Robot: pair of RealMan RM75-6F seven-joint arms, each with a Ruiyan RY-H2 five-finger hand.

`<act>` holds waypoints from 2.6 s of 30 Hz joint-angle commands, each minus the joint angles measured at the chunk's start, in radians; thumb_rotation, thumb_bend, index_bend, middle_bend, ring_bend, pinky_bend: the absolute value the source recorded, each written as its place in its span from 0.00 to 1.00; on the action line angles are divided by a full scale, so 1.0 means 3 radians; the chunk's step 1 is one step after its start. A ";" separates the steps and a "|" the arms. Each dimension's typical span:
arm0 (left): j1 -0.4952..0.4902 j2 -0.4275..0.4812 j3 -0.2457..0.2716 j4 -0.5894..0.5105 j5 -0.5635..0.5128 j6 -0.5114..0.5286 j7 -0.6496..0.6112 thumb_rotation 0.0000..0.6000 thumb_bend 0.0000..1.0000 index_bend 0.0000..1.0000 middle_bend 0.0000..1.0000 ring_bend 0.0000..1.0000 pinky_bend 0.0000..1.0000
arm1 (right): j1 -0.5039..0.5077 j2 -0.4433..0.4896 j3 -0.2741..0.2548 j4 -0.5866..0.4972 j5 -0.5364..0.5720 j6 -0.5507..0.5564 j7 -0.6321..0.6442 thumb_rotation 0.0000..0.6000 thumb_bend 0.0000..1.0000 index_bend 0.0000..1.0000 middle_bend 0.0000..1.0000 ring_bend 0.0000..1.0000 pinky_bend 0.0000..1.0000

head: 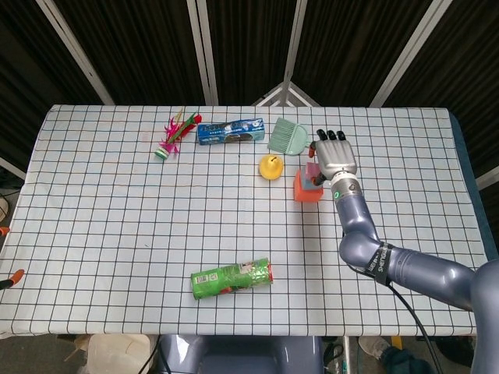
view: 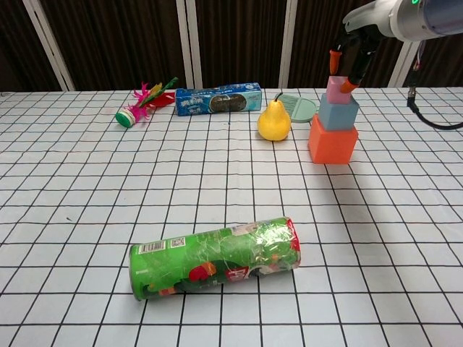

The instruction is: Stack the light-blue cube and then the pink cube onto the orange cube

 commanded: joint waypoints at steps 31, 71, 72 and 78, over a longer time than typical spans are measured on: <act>0.0031 0.0049 0.0012 0.0005 0.0066 0.0025 -0.0120 1.00 0.21 0.22 0.01 0.00 0.02 | -0.0101 0.0112 0.0029 -0.0301 -0.0219 0.0143 0.0184 1.00 0.29 0.23 0.09 0.06 0.00; 0.0002 -0.0014 -0.0009 0.0001 -0.0019 0.0013 0.0039 1.00 0.21 0.22 0.01 0.00 0.02 | -0.0155 -0.0110 -0.0042 0.0189 -0.0335 -0.0078 0.0241 1.00 0.29 0.23 0.09 0.06 0.00; 0.0000 -0.0014 -0.0008 0.0000 -0.0018 0.0011 0.0041 1.00 0.21 0.22 0.01 0.00 0.02 | -0.0155 -0.0107 -0.0044 0.0187 -0.0332 -0.0080 0.0236 1.00 0.29 0.23 0.09 0.06 0.00; 0.0000 -0.0017 -0.0005 -0.0004 -0.0009 0.0019 0.0052 1.00 0.21 0.22 0.01 0.00 0.02 | -0.0160 -0.0085 -0.0045 0.0168 -0.0327 -0.0077 0.0231 1.00 0.29 0.23 0.09 0.06 0.00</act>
